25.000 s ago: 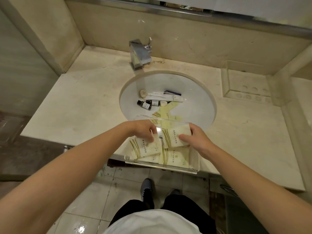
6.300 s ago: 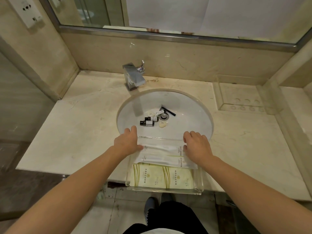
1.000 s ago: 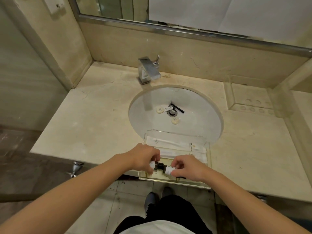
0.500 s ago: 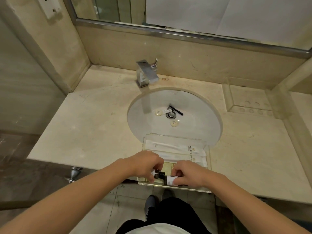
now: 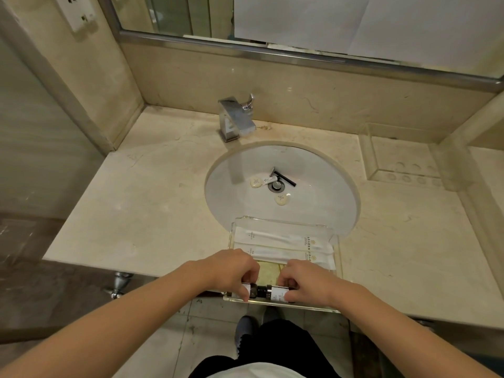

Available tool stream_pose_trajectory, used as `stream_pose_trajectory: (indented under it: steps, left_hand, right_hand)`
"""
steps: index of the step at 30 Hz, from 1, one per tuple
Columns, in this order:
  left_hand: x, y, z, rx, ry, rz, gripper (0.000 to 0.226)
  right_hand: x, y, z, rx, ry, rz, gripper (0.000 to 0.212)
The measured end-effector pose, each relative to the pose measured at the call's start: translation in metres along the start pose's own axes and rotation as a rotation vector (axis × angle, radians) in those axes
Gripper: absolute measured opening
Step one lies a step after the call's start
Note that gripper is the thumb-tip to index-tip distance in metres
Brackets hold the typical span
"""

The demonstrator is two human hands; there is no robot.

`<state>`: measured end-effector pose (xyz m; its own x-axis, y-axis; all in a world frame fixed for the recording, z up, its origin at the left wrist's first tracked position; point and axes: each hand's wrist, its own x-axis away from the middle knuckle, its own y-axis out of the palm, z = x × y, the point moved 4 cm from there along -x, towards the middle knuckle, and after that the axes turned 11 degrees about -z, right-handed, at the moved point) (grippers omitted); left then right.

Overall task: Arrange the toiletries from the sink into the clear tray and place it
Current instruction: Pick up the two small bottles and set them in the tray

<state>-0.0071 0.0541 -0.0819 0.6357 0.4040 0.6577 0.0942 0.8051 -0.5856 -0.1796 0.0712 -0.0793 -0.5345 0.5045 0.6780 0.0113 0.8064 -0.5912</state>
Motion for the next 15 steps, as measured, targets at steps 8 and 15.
stream_pose_trajectory:
  steps: [8,15]
  left_hand:
    - [-0.001,-0.003,0.001,0.028,0.013,0.01,0.04]
    - [-0.001,-0.03,-0.003,0.095,-0.011,0.187,0.025]
  right_hand:
    - [-0.002,0.004,-0.002,-0.051,-0.021,0.017,0.022]
    - [-0.005,-0.02,0.009,-0.231,-0.001,0.17,0.008]
